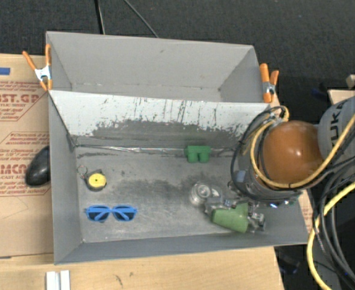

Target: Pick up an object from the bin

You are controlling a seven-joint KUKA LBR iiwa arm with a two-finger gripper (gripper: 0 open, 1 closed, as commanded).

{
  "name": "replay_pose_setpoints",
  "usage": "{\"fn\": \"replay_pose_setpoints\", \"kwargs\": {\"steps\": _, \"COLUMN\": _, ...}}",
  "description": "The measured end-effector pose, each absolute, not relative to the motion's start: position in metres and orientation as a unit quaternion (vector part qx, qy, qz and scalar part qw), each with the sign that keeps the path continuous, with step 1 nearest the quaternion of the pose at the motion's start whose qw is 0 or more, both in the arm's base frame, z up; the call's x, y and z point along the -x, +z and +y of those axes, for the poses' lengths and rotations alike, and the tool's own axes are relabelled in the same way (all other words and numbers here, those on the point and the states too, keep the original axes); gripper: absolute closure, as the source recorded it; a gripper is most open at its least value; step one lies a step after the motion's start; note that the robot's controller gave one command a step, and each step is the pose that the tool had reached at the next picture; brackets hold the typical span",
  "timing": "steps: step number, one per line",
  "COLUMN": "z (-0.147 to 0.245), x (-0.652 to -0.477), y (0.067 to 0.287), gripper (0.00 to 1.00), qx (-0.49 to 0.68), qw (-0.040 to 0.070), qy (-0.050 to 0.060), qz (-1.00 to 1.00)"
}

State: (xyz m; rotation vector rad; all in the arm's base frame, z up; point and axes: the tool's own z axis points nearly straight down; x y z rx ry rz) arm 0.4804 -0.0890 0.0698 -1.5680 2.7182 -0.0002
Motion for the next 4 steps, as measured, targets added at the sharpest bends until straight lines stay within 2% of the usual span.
{"fn": "replay_pose_setpoints", "kwargs": {"steps": 1, "z": -0.089, "x": -0.481, "y": 0.071, "gripper": 1.0, "qx": 0.499, "qw": 0.002, "qy": 0.0, "qz": 0.866}}
{"fn": "replay_pose_setpoints", "kwargs": {"steps": 2, "z": -0.088, "x": -0.481, "y": 0.093, "gripper": 1.0, "qx": 0.499, "qw": 0.001, "qy": 0.0, "qz": 0.867}}
{"fn": "replay_pose_setpoints", "kwargs": {"steps": 3, "z": -0.086, "x": -0.481, "y": 0.101, "gripper": 1.0, "qx": 0.498, "qw": 0.001, "qy": 0.001, "qz": 0.867}}
{"fn": "replay_pose_setpoints", "kwargs": {"steps": 4, "z": -0.086, "x": -0.483, "y": 0.203, "gripper": 1.0, "qx": 0.498, "qw": 0.003, "qy": -0.002, "qz": 0.867}}
